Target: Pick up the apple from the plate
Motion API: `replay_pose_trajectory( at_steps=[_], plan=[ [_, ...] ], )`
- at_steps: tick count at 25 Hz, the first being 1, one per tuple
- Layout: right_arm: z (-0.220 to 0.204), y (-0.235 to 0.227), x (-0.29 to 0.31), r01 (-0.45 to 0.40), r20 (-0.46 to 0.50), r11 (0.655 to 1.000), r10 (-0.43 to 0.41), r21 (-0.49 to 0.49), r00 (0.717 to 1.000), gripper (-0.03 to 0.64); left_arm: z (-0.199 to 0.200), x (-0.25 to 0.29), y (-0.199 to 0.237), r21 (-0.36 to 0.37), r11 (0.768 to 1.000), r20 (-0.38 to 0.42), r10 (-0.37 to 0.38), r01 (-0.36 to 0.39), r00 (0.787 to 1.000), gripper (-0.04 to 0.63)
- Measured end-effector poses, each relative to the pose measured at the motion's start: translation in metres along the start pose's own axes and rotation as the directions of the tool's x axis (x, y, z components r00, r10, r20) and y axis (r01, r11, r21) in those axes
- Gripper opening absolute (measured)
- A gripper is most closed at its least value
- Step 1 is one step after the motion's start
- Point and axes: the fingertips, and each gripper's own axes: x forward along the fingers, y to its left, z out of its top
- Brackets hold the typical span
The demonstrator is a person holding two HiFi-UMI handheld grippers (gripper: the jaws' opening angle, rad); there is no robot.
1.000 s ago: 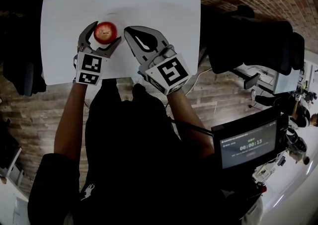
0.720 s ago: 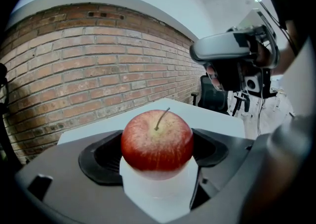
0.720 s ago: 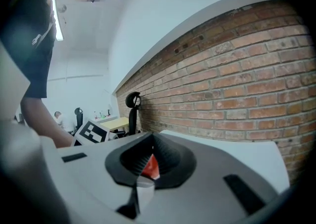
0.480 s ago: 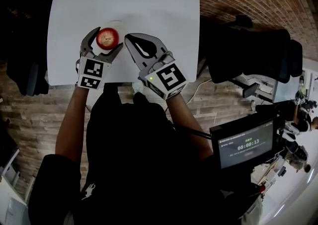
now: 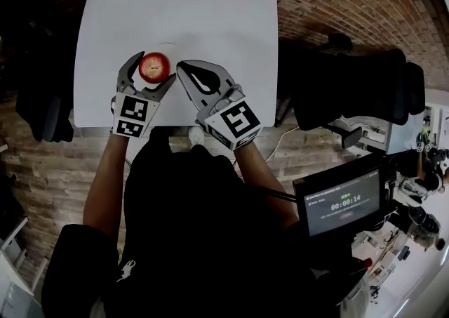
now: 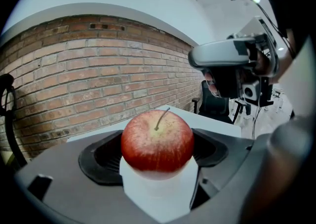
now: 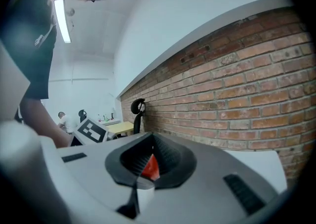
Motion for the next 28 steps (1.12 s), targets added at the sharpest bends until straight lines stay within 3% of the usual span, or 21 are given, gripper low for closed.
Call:
replay_pose_trajectory(
  at_steps=[28],
  plan=[
    [0.032, 0.027, -0.027, -0.051, 0.084, 0.997, 0.057, -0.066, 0.995, 0.003, 0.050, -0.082, -0.016, 0.038, 0.994, 0.116, 0.097, -0.102, 0.989, 0.416]
  ],
)
